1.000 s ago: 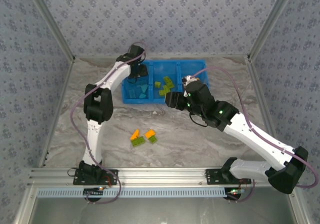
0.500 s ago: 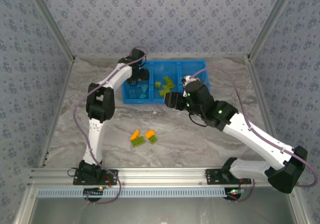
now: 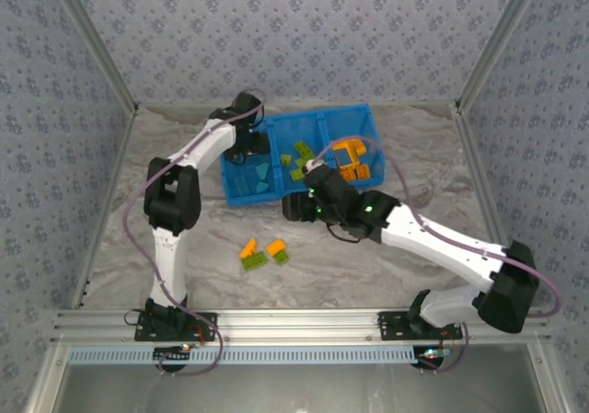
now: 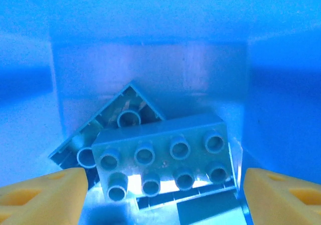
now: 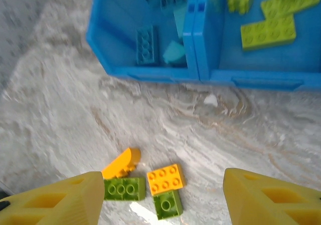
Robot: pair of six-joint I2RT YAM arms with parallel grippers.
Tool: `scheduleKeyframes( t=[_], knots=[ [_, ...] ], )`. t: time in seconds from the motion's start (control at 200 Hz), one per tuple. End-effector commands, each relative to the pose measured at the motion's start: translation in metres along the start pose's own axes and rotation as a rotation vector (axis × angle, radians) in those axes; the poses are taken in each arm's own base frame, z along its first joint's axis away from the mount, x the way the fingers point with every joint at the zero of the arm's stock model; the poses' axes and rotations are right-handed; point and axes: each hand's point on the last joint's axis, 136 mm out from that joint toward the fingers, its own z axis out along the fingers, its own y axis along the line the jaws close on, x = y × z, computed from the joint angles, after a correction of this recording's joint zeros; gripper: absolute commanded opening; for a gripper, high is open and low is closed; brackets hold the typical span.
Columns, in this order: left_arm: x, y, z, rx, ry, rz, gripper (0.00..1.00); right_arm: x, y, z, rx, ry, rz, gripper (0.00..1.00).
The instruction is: Sort the legos into containers by color
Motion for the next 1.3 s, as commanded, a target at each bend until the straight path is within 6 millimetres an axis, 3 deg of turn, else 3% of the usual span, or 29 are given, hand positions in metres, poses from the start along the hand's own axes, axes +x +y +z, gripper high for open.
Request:
scheduleKeyframes(
  t=[0.0, 0.06, 0.135, 0.36, 0.47, 0.565, 0.66, 0.774, 0.899, 0.984, 1.104, 1.294],
  knots=[
    [-0.053, -0.026, -0.112, 0.218, -0.278, -0.073, 0.82, 0.010, 0.004, 0.011, 0.044, 0.037, -0.048, 0.66],
    [-0.051, -0.029, -0.124, 0.275, -0.307, -0.069, 0.82, 0.017, 0.009, 0.020, 0.053, 0.059, -0.066, 0.65],
    [-0.053, -0.030, -0.121, 0.294, -0.279, -0.055, 0.78, 0.026, 0.008, 0.031, 0.072, 0.088, -0.053, 0.63],
    [-0.060, -0.025, -0.057, 0.270, -0.177, -0.051, 0.64, 0.003, 0.009, 0.022, 0.089, 0.032, -0.024, 0.63],
    [-0.059, -0.024, -0.045, 0.260, -0.167, -0.037, 0.60, 0.002, 0.006, 0.016, 0.089, 0.024, -0.011, 0.63],
    [-0.061, -0.024, -0.047, 0.265, -0.176, -0.032, 0.54, 0.002, 0.002, 0.013, 0.098, 0.016, -0.003, 0.63],
    [-0.067, -0.029, -0.070, 0.296, -0.215, -0.026, 0.41, 0.003, -0.005, 0.015, 0.109, 0.021, 0.013, 0.63],
    [-0.069, -0.033, -0.117, 0.312, -0.304, -0.021, 0.41, 0.011, -0.017, 0.029, 0.153, 0.059, 0.045, 0.63],
    [-0.056, -0.019, -0.170, 0.341, -0.391, -0.065, 0.42, 0.031, -0.015, 0.050, 0.180, 0.129, 0.070, 0.57],
    [-0.034, -0.003, -0.198, 0.353, -0.422, -0.096, 0.42, 0.044, 0.003, 0.066, 0.163, 0.165, 0.005, 0.58],
    [0.014, 0.023, -0.225, 0.372, -0.430, -0.139, 0.43, 0.063, 0.028, 0.089, 0.148, 0.268, -0.105, 0.64],
    [0.088, 0.071, -0.276, 0.381, -0.480, -0.169, 0.43, 0.086, 0.044, 0.109, 0.157, 0.457, -0.071, 0.66]
  ],
)
